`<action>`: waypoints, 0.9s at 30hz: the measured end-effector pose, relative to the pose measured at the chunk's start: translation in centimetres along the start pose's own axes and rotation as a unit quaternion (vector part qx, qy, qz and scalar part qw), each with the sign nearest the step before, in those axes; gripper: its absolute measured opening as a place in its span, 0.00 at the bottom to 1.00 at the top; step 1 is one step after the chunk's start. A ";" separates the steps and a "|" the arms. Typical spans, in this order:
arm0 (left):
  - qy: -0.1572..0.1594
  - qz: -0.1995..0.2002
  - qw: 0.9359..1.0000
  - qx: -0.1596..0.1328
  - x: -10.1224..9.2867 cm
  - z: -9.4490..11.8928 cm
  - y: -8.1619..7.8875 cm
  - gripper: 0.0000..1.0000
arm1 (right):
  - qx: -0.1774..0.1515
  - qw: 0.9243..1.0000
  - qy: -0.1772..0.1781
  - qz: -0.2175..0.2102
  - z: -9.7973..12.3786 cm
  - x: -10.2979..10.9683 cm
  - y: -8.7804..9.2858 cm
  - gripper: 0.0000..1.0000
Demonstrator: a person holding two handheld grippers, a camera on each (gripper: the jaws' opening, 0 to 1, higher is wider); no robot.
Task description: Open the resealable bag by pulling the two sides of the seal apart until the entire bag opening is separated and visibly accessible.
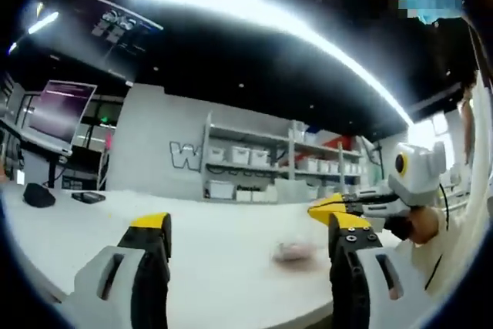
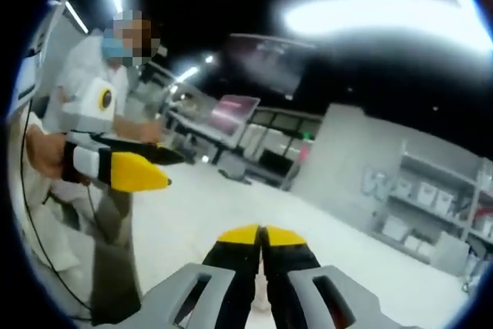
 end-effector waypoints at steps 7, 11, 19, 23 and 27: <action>-0.004 -0.031 0.999 0.017 0.1 0.1 0.1 1.00 | -0.009 1.000 0.020 0.018 -0.1 -0.8 -0.8 0.00; 0.002 -0.019 1.000 0.022 0.0 0.1 0.3 1.00 | -0.010 0.999 0.023 0.021 -0.2 -1.2 -1.2 0.00; -0.012 -0.025 0.999 0.030 0.4 0.3 0.6 1.00 | -0.016 0.999 0.030 0.025 -0.4 -1.7 -1.8 0.00; -0.016 -0.015 0.999 0.034 0.6 0.4 0.9 1.00 | -0.017 0.999 0.033 0.031 -0.3 -1.7 -1.9 0.00; -0.018 -0.016 0.999 0.039 0.6 0.5 1.2 1.00 | -0.021 0.999 0.035 0.034 -0.3 -1.8 -2.1 0.00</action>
Point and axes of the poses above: the point that each gripper's makers call its tool centre point, and the gripper's own axes: z roughly backward along the fingers, x roughly to its left, y roughly out of its underside, the point moved 9 cm from there along z, roughly backward along the fingers, and after that the axes turned 3 degrees about y, right-handed, at the moved point
